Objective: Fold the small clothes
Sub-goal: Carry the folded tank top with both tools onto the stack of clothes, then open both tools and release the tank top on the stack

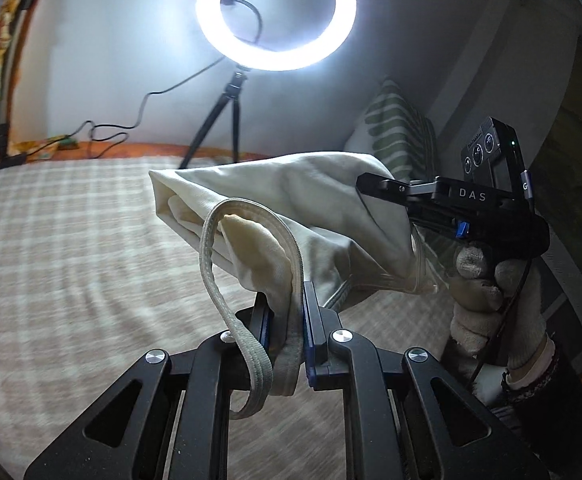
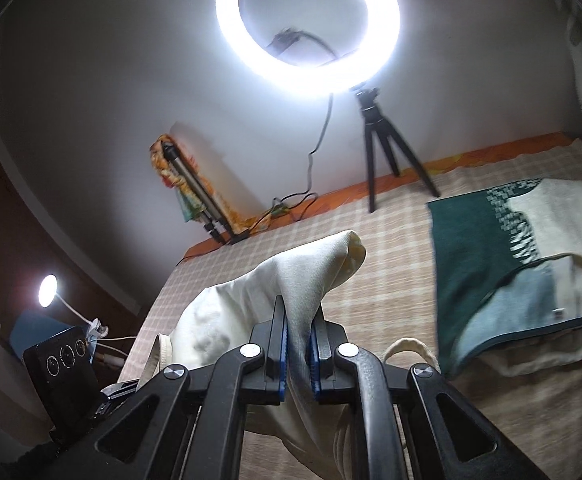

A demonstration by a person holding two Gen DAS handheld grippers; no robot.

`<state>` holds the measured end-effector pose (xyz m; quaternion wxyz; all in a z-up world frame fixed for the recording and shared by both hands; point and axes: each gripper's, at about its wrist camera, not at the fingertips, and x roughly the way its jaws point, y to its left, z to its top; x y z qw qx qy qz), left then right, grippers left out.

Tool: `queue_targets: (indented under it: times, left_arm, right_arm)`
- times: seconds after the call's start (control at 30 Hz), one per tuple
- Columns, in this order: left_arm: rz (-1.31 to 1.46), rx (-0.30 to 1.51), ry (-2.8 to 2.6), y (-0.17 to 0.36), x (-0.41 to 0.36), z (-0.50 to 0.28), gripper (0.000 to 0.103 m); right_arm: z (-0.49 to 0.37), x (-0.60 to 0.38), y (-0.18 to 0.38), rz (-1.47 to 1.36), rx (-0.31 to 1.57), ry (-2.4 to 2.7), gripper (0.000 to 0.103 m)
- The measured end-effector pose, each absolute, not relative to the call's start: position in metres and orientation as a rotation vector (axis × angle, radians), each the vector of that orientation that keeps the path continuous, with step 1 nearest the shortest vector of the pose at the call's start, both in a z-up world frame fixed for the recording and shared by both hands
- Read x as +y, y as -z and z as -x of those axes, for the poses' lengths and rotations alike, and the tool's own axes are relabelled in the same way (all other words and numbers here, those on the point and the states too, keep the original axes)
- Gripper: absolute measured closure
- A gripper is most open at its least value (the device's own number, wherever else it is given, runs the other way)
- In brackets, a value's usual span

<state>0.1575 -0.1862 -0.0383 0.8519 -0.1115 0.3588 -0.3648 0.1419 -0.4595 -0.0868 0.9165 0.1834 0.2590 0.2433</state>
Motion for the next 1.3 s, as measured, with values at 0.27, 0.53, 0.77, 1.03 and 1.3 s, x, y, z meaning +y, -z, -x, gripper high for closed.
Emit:
queue_targets:
  times: [0.27, 0.53, 0.77, 1.03, 1.3]
  left_arm:
    - [0.232, 0.753, 0.856, 0.033, -0.256, -0.19, 0.091]
    - [0.22, 0.76, 0.885, 0.036, -0.311, -0.216, 0.091]
    - [0.21, 0.774, 0.888, 0.049, -0.351, -0.24, 0.091]
    - [0.215, 0.851, 0.856, 0.077, -0.373, -0.26, 0.091]
    - [0.199, 0.897, 0.823, 0.093, -0.371, -0.269, 0.091]
  right_arm:
    - [-0.153, -0.533, 0.075, -0.377, 0.52, -0.392, 0.097]
    - [-0.188, -0.593, 0.076, -0.378, 0.535, -0.317, 0.097]
    - [-0.221, -0.633, 0.084, -0.362, 0.557, -0.266, 0.097]
    - [-0.272, -0.658, 0.108, -0.331, 0.611, -0.243, 0.097]
    - [-0.305, -0.669, 0.131, -0.325, 0.663, -0.213, 0.097]
